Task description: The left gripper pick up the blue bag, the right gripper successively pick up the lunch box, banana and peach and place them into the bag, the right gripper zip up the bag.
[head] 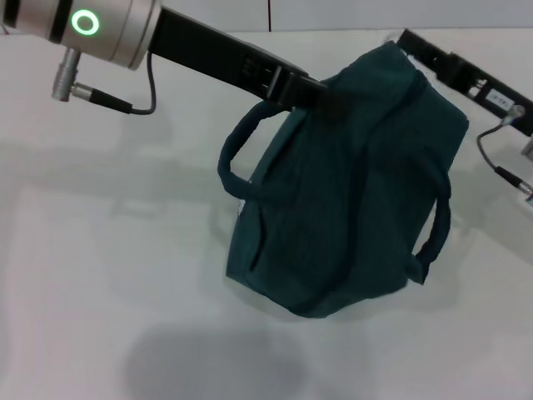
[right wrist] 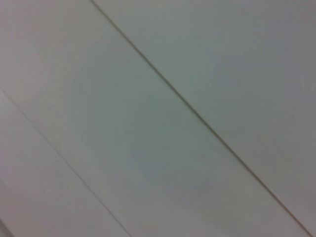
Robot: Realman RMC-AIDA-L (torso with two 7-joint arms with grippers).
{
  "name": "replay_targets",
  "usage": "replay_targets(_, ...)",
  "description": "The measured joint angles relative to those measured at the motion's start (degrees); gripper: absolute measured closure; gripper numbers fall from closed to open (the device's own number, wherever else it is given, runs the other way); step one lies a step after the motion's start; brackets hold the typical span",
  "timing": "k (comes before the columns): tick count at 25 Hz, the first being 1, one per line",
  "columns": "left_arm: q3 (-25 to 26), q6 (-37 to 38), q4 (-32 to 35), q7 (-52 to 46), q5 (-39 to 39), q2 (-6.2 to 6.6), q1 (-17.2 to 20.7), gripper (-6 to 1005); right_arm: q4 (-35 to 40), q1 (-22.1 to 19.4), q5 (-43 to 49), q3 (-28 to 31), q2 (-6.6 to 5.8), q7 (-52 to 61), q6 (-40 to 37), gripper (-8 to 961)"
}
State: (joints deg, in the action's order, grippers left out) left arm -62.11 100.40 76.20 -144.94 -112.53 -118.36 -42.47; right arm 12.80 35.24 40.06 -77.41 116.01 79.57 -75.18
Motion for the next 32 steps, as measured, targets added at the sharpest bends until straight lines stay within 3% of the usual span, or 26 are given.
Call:
replay_targets(4, 2.0, -0.9, -1.1, -0.2, -3.5, -0.42, -0.1, 944, 0.6, -1.8, -3.0, 0.0, -0.16, -0.3, -2.2, 929)
replay_targets(8, 2.9, -3.3, -3.6, -0.1, -6.2, -0.22, -0.4, 945, 1.2, -3.6, -4.9, 0.5, -0.24, -0.5, -2.8, 760)
replay_targets(14, 3.6, -8.3, -7.3, 0.1, -6.9, 1.13, -0.5, 946, 1.3, -5.8, -5.8, 1.4, -0.33, -0.6, -4.1, 482)
replay_targets(25, 13.5, -11.0, -13.7, 4.2, -7.9, 1.7, 0.2, 922, 0.7, -6.7, -5.4, 1.0, -0.26, -0.7, -4.8, 85)
replay_targets(32, 16.5, -11.0, -16.0, 9.1, -6.6, 1.08, 2.1, 829, 0.7, -6.9, -5.3, 0.5, -0.34, -0.7, -5.6, 88)
